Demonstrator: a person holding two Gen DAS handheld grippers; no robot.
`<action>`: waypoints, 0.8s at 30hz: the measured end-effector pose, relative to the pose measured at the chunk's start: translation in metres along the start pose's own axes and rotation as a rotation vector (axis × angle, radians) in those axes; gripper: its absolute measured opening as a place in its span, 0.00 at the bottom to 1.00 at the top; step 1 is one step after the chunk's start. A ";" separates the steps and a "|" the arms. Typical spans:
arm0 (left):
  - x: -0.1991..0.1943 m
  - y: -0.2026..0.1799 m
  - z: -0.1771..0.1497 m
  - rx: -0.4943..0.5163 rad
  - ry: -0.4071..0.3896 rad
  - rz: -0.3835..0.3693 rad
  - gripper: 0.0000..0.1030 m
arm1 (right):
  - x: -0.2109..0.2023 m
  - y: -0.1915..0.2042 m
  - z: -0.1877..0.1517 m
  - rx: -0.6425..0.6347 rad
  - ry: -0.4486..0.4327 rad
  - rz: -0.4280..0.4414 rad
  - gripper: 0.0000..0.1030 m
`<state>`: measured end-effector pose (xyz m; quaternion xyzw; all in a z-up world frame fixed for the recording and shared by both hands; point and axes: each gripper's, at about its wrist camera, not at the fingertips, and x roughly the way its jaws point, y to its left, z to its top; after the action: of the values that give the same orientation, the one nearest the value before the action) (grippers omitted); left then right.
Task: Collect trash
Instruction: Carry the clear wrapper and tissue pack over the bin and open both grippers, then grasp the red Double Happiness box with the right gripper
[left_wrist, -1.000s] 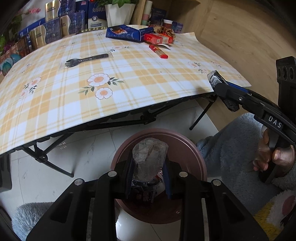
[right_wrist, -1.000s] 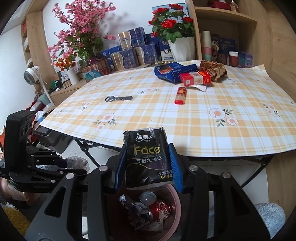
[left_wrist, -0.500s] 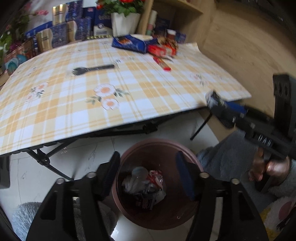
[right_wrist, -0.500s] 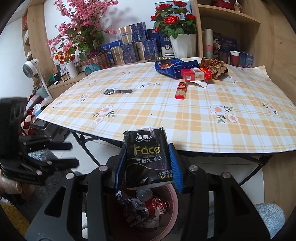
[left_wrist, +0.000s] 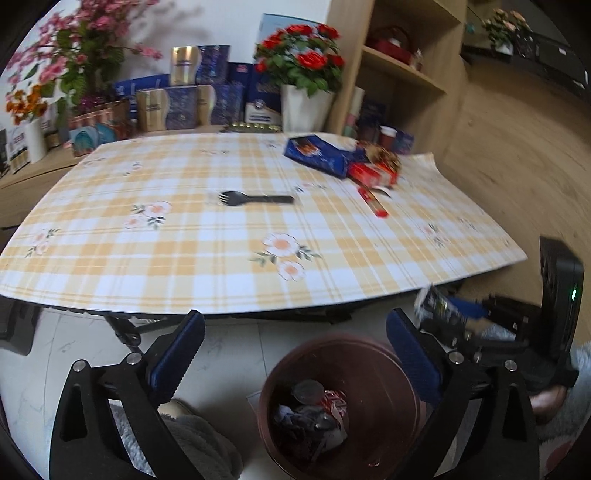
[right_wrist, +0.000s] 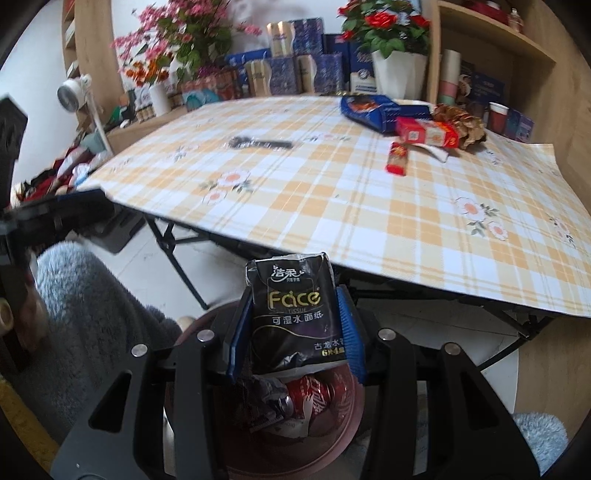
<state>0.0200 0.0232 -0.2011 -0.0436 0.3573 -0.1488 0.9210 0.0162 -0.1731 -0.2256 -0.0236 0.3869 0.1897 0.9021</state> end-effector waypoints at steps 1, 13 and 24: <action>-0.001 0.002 0.000 -0.008 -0.004 0.005 0.94 | 0.002 0.002 -0.001 -0.011 0.011 0.000 0.44; -0.004 0.013 0.000 -0.054 -0.008 0.026 0.94 | 0.025 0.019 -0.009 -0.084 0.115 0.009 0.47; -0.002 0.013 0.000 -0.053 -0.006 0.028 0.94 | 0.019 0.015 -0.006 -0.062 0.087 -0.035 0.94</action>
<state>0.0219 0.0367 -0.2019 -0.0634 0.3592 -0.1260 0.9225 0.0186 -0.1543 -0.2422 -0.0664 0.4192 0.1845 0.8865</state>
